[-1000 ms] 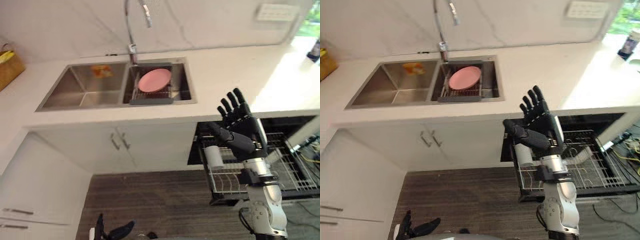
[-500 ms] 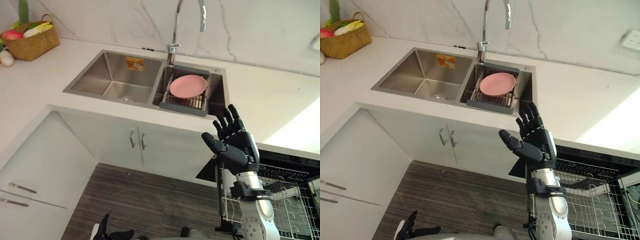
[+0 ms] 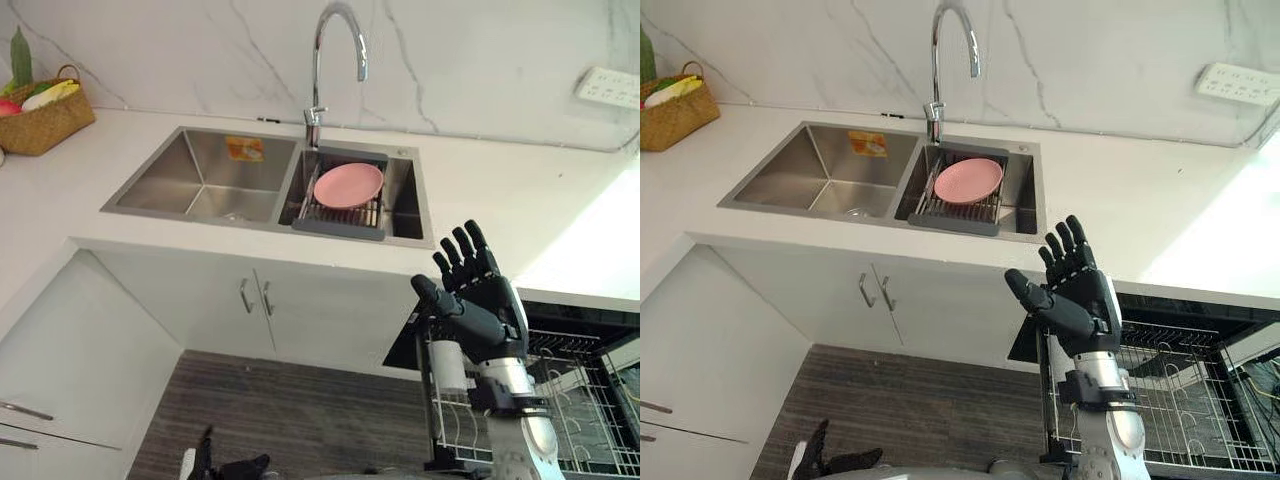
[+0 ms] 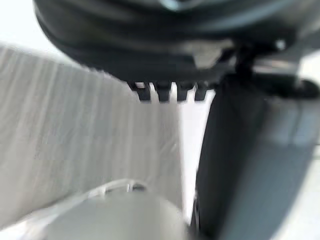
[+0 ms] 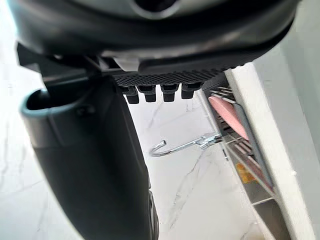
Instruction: Walk over to the sink, pick up the cup, carry it to the dishwasher, place the cup inside the dishwasher, then close the dishwasher door
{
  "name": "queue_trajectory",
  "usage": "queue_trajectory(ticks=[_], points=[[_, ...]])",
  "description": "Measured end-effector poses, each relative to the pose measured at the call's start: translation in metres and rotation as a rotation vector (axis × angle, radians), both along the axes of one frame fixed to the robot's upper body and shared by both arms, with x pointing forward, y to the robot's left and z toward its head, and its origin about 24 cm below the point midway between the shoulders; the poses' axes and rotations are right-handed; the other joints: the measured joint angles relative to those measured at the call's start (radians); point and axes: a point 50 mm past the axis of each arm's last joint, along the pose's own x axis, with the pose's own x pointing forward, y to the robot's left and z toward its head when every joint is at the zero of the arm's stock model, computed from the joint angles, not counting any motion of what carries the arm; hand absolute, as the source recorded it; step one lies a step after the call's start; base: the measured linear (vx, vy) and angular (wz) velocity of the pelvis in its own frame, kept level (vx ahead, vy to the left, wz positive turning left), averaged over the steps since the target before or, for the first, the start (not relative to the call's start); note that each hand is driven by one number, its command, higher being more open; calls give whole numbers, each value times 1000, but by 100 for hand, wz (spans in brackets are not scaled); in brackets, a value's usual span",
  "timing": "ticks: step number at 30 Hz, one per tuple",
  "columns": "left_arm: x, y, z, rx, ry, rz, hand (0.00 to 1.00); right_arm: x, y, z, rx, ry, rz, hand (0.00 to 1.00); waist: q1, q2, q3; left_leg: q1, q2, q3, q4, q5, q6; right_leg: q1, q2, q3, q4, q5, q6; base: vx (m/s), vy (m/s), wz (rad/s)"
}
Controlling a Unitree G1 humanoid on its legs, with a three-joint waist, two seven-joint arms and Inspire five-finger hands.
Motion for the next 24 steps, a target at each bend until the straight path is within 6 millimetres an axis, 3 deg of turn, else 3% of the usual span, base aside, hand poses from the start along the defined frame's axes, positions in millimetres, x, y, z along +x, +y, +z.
queue_trajectory(ticks=[3, 4, 6, 7, 8, 12, 13, 15, 16, 17, 19, 21, 23, 24], points=[[2, -1, 1, 14, -7, -28, 100, 8, -3, 10, -1, -52, -16, 100, 1, -4, 2, -47, -42, -27, -196, 23, 25, 21, -37, 27, -26, -5, 6, 138, 85, -28], [5, -3, 5, 34, -37, -55, 100, 11, -4, 14, 0, -79, -32, 100, 15, -3, 3, -83, -52, -91, -329, 105, 21, 28, -49, 50, -35, -15, 19, 131, 145, -39], [8, -7, 10, 63, -75, -80, 100, 14, -1, 16, 3, -83, -25, 100, 35, -2, 4, -86, -45, -118, -348, 183, -5, 40, -51, 88, -37, -28, 35, 229, 278, -69], [8, -8, 10, 79, -82, -86, 100, 15, 6, 15, 14, -82, 4, 100, 49, -9, 4, -69, -61, -114, -326, 218, 28, 58, -64, 127, -40, -44, 44, 352, 396, -91], [10, -4, 12, 98, -84, -100, 100, 17, 16, 16, 24, -87, 39, 100, 48, -22, -2, -64, -76, -85, -297, 188, 83, 64, -93, 152, -36, -60, 62, 323, 330, -75], [29, 1, 13, 103, -89, -138, 100, 17, 21, 21, 22, -110, 70, 100, 43, -44, -7, -67, -129, -53, -211, 88, 137, 46, -155, 172, 40, -62, 83, 304, 284, -17], [32, 2, 12, 96, -81, -137, 100, 18, 19, 22, 19, -115, 60, 100, 44, -50, -11, -43, -142, -45, -227, 71, 148, 5, -162, 174, 142, -61, 84, 282, 236, -15], [30, 5, 9, 95, -51, -144, 100, 21, 22, 26, 25, -140, 75, 100, 43, -61, -4, 29, -160, -22, -291, 59, 157, -130, -169, 175, 427, -20, 141, 268, 202, -28], [25, 6, 6, 91, -17, -160, 100, 23, 24, 28, 30, -155, 86, 100, 30, -63, -2, 86, -167, -18, -332, 57, 160, -199, -166, 171, 582, -20, 133, 268, 171, -13], [17, 7, 3, 81, 18, -164, 100, 23, 25, 28, 32, -159, 94, 100, 15, -58, -9, 130, -165, -13, -360, 56, 159, -238, -152, 134, 617, -32, 115, 266, 161, -4], [13, 10, 0, 77, 43, -155, 100, 23, 28, 28, 31, -176, 111, 100, 5, -67, -20, 165, -163, -8, -380, 57, 158, -283, -123, 74, 554, -45, 112, 323, 115, 4], [11, 12, -3, 74, 75, -139, 100, 24, 30, 28, 13, -188, 131, 100, -6, -70, -23, 186, -159, -15, -380, 53, 142, -299, -79, 32, 400, -39, 103, 393, 25, 9], [7, 16, -5, 73, 108, -103, 100, 28, 35, 27, 5, -190, 155, 100, -5, -86, -33, 198, -160, -17, -358, 30, 103, -289, -30, 3, 178, 95, 39, 294, -43, -3], [3, 18, -8, 62, 142, -51, 100, 33, 36, 25, -31, -178, 168, 100, -3, -77, -45, 211, -147, -26, -343, 14, 87, -259, -11, -4, 121, 134, 13, 336, -49, -12]])
